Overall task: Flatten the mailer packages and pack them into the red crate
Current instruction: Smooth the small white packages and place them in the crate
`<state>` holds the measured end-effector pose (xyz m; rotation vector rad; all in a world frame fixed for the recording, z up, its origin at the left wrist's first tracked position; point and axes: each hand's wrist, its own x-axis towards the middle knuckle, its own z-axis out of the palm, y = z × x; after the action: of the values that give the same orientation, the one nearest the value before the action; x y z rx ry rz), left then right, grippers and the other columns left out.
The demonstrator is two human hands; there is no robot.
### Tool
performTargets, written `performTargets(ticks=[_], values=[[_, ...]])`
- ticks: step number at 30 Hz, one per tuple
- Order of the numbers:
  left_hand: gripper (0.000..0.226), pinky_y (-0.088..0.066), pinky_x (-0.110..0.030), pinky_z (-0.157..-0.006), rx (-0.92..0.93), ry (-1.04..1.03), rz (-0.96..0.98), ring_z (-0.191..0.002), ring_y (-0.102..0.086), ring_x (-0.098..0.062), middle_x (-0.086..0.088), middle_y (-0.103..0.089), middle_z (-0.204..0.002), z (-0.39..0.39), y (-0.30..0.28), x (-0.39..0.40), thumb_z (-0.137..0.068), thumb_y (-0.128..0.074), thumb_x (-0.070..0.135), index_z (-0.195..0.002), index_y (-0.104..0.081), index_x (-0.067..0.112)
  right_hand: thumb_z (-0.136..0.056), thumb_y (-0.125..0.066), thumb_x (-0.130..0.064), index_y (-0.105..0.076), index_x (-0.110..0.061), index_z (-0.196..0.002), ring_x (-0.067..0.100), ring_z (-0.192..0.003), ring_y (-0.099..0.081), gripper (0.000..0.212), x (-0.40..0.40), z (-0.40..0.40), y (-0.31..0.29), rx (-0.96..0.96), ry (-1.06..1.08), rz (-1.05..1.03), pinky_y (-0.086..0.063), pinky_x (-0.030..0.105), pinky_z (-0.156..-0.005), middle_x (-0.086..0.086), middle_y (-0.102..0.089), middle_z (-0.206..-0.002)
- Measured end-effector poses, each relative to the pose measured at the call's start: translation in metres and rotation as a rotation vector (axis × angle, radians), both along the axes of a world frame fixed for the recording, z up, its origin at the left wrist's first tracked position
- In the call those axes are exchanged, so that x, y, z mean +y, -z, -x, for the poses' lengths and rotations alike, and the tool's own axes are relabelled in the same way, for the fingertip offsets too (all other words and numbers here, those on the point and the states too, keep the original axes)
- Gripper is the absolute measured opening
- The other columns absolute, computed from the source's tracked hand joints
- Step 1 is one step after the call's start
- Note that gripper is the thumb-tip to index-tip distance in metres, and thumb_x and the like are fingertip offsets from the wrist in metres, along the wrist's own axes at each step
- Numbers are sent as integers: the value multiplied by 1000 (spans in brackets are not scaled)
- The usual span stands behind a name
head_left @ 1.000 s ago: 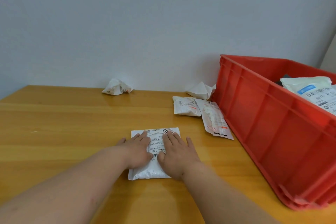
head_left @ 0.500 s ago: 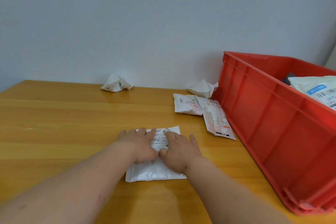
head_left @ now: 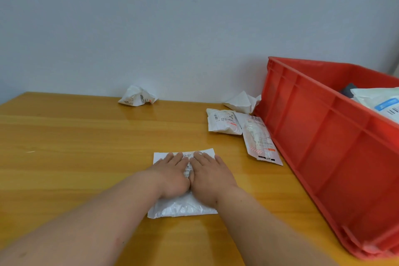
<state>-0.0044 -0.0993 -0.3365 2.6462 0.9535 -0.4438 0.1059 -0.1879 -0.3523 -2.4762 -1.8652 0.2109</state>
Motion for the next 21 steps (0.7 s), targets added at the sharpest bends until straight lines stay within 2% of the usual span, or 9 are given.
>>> performTargets(ticks=[4, 12, 15, 18, 19, 21], values=[[62, 3, -37, -122, 22, 44, 2, -149, 17, -19, 1, 18, -163, 4, 3, 4, -104, -18, 41, -155, 9, 19, -107, -20, -32, -14, -14, -158, 18, -153, 0, 55, 0, 0, 6, 68, 1, 17, -1, 35, -124, 4, -4, -167], [63, 4, -37, -122, -3, 74, -59, -149, 19, -18, 1, 21, -162, 9, 13, 3, -105, -16, 40, -154, 15, 17, -107, -19, -33, -13, -11, -158, 18, -153, 1, 56, 3, 0, 7, 69, -3, 24, -4, 34, -124, 5, -4, -167], [62, 2, -33, -122, -47, 93, -129, -150, 15, -16, 1, 16, -163, 18, 19, -1, -105, -11, 44, -155, 10, 16, -107, -22, -33, -27, -12, -154, 22, -151, -14, 52, -2, 2, 8, 25, 1, -29, -14, 36, -122, 6, -18, -164], [70, -3, -29, -122, -100, 75, -284, -151, 4, -15, -1, 5, -165, 27, 21, -7, -99, -2, 54, -157, 0, 15, -106, -29, -31, -49, -14, -136, 26, -132, -41, 41, -10, 6, 0, -50, 4, -107, -33, 36, -109, 6, -44, -145], [68, -3, -29, -122, -110, 71, -300, -151, 2, -15, -1, 4, -165, 29, 21, -9, -101, -6, 53, -157, -1, 15, -105, -30, -30, -51, -14, -135, 26, -129, -43, 39, -14, 6, -3, -53, -5, -100, -34, 36, -108, 5, -48, -141], [64, -1, -30, -122, -103, 68, -248, -151, 7, -15, -1, 10, -164, 32, 20, -12, -104, -13, 48, -157, 4, 14, -105, -32, -28, -48, -13, -140, 26, -134, -42, 41, -20, 4, -8, -4, -15, -54, -32, 37, -112, 5, -46, -147]])
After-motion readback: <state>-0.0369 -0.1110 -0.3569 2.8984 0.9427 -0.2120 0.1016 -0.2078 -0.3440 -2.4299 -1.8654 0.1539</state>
